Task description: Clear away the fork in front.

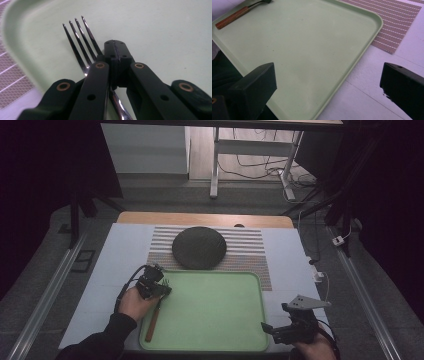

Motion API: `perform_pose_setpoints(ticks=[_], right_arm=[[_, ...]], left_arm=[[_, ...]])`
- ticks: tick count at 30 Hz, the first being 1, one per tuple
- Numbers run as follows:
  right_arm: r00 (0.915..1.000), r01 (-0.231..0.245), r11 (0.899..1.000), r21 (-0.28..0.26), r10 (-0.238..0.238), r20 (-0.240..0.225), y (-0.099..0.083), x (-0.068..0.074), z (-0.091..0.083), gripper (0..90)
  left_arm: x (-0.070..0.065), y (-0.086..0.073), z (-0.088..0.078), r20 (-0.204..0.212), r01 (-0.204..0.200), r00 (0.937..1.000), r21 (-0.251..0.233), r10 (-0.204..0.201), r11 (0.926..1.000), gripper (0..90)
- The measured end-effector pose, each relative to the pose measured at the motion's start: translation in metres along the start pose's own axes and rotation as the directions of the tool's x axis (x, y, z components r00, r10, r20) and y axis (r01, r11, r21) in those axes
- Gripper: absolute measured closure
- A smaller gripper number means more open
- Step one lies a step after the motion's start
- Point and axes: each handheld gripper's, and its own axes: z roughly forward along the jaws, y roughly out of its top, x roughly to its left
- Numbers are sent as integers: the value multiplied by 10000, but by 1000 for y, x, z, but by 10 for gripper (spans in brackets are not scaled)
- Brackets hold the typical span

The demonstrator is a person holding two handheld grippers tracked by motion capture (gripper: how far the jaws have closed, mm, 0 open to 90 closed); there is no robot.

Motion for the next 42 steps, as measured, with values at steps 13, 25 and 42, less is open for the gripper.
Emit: perform_pose_setpoints(ticks=[13, 25, 42], right_arm=[[10000, -34, 10000, 4, 34, -24, 0, 0, 0, 8], [10000, -35, 10000, -26, 35, -42, 0, 0, 0, 8], [10000, -49, 10000, -4, 49, 2, 0, 0, 0, 8]], left_arm=[[4, -2, -5, 275, 41, 9996, -584, -25, 9983, 712], [-9, -11, -29, 108, -1325, 9904, -2055, 1377, 9696, 339], [-17, -55, -78, 871, -1043, 9862, -3331, 1407, 9371, 89]])
